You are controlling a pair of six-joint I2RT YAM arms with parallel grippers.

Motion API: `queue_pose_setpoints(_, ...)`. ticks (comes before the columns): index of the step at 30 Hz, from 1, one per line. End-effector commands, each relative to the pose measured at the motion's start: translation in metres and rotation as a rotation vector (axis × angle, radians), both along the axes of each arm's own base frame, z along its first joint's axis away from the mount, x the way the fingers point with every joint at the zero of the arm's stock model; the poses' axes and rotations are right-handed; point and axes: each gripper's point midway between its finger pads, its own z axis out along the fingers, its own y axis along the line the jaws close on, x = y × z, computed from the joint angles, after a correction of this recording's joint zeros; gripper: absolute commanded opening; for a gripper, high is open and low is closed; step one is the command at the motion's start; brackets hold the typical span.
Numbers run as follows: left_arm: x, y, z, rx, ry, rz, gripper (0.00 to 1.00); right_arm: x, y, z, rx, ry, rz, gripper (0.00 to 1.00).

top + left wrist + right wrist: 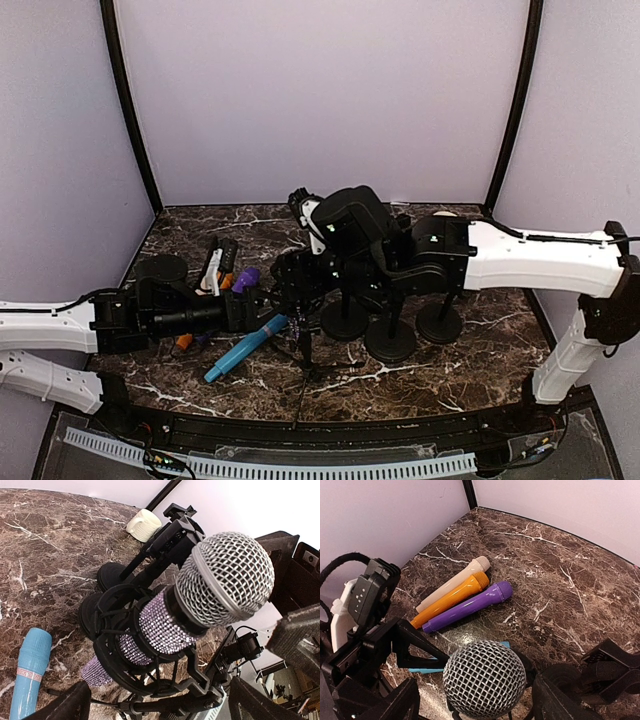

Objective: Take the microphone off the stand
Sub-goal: Remove the microphone from the microphone stand.

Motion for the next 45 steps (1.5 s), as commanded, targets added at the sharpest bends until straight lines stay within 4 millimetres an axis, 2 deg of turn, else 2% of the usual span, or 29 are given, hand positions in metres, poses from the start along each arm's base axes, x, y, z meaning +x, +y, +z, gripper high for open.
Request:
queue_pose_setpoints(1, 0.011, 0.003, -0.001, -0.031, 0.016, 0.067, 0.98, 0.005, 0.01, 0.011, 0.015, -0.033, 0.012, 0.78)
queue_pose_setpoints(6, 0.013, 0.002, -0.006, -0.018, 0.024, 0.079, 0.98, 0.007, 0.017, 0.002, -0.002, -0.023, 0.021, 0.75)
queue_pose_setpoints(11, 0.017, -0.003, -0.013, 0.012, 0.028, 0.078, 0.92, 0.009, 0.021, -0.006, -0.018, -0.02, 0.014, 0.72)
queue_pose_setpoints(17, 0.02, -0.008, -0.024, 0.056, 0.044, 0.074, 0.8, 0.011, 0.02, -0.008, -0.033, -0.023, 0.003, 0.57)
queue_pose_setpoints(28, 0.02, -0.006, -0.033, 0.058, 0.072, 0.09, 0.64, 0.007, 0.018, 0.023, 0.038, -0.065, 0.03, 0.27)
queue_pose_setpoints(37, 0.02, -0.006, -0.042, 0.065, 0.103, 0.098, 0.55, 0.004, 0.011, 0.06, 0.065, -0.147, 0.072, 0.21)
queue_pose_setpoints(45, 0.02, -0.004, -0.046, 0.074, 0.116, 0.113, 0.53, -0.004, 0.005, 0.086, 0.11, -0.176, 0.117, 0.2)
